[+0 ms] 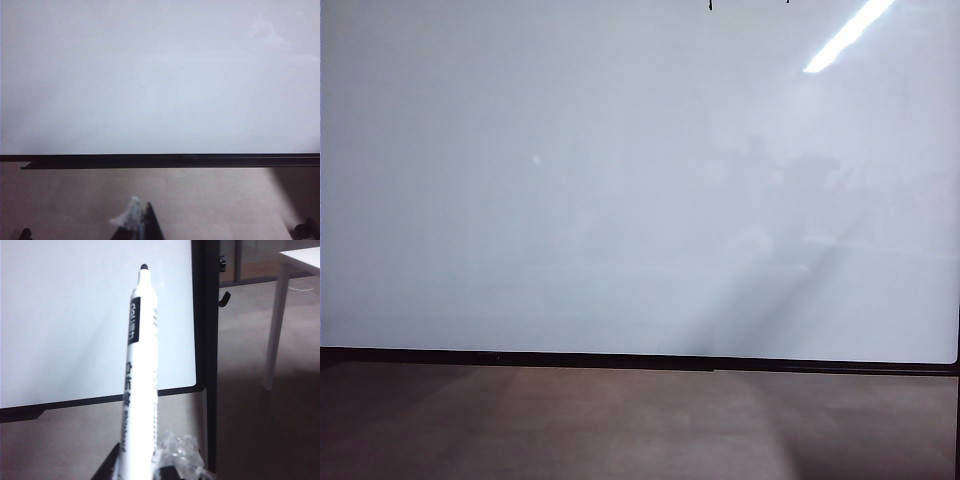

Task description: Reach to the right to find the marker pen, pick it up, and write the number 17 on the whiteboard.

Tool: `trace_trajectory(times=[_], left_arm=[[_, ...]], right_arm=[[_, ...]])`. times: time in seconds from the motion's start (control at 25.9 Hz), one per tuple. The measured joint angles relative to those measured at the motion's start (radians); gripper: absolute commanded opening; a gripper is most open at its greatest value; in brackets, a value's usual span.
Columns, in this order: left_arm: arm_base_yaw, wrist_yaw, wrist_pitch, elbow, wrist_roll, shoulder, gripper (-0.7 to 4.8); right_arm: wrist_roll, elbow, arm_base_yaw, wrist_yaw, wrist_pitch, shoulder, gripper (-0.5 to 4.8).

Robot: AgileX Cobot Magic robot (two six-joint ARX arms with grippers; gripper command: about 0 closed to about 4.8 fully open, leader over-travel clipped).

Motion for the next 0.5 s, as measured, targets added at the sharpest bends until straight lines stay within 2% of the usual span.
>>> trace_trajectory(times=[0.12,0.5], left_arm=[[0.0,0.0,0.0,0.0,0.0,0.0,-0.05],[0.0,0.0,0.0,0.0,0.0,0.0,-0.05]], right_arm=[[-0.007,0.0,0.045,0.056,0.0,0.0,-0.08],[-0.012,0.0,0.062,0.056,0.001,0.0,-0.08]])
